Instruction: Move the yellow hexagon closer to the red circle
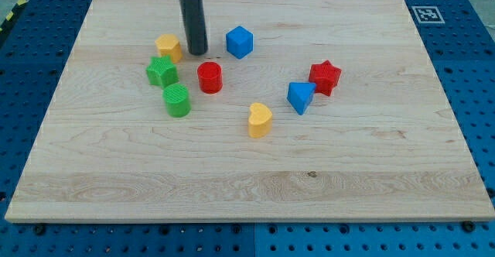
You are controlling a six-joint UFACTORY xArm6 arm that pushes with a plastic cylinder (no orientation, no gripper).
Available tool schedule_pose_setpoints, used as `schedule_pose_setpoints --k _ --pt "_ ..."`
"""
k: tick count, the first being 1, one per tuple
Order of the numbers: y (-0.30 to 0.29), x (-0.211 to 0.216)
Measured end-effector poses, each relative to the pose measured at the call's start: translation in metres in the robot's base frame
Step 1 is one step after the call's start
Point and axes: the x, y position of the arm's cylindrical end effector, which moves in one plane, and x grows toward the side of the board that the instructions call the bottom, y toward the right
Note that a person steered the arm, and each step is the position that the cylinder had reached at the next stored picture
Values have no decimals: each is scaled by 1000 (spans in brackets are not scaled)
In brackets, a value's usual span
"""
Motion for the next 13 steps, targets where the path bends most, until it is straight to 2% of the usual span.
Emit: schedule_pose_setpoints --k 1,2,3,4,5,6,7,9,13 --pt "-10 -26" --pt "-38 -31" --pt "-89 -29" --pt "-110 -16" --pt "-108 8" --pt "-106 12" --pt "-101 12" --pt "-56 11" --pt "-43 11"
